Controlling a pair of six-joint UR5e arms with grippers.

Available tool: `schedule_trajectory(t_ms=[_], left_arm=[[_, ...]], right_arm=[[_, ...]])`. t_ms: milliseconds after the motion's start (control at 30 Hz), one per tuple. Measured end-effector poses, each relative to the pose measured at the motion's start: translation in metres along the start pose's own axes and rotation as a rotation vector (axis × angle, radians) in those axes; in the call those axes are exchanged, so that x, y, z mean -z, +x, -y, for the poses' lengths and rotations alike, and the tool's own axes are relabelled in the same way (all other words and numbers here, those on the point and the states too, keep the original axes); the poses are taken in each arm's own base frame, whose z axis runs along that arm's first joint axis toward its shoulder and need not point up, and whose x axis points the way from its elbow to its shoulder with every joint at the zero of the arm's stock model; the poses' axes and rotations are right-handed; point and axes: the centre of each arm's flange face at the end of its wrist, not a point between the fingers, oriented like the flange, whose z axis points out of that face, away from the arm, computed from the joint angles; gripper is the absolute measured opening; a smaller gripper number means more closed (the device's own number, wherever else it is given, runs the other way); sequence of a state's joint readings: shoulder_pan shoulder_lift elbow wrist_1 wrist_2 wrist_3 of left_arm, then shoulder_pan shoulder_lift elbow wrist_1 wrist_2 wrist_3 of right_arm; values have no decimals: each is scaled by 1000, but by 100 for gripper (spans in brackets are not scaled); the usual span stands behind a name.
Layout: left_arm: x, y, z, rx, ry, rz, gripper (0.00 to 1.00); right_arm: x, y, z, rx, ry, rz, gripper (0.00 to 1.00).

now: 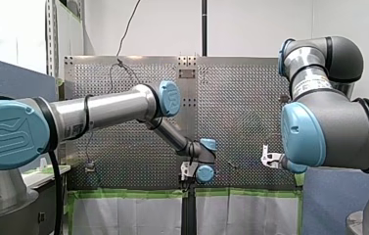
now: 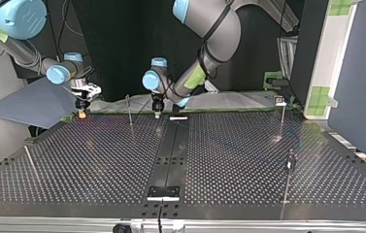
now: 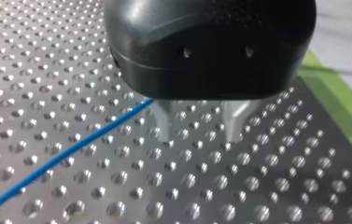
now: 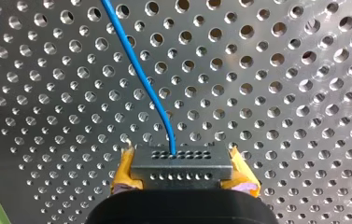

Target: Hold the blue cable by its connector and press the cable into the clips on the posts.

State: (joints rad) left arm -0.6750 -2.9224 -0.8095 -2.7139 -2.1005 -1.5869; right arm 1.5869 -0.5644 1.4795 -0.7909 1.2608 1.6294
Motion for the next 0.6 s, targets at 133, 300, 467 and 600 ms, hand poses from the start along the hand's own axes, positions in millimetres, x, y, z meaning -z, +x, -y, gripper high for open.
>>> schedule_trajectory(t_ms=[133,300,467,600], left_arm=[[9,-8,5,-3,34,-10,100],[22,-23,9,-22,57,-7,100],[36,-22,16,-45,90,-32,100],[49,-15,24,-73,112,-62,100]], right_arm=[[0,0,0,-1,1,4,0],[1,-1,1,-3,2,9,0],[1,-1,2,-3,3,11,0],[1,-2,2,-4,3,13,0]])
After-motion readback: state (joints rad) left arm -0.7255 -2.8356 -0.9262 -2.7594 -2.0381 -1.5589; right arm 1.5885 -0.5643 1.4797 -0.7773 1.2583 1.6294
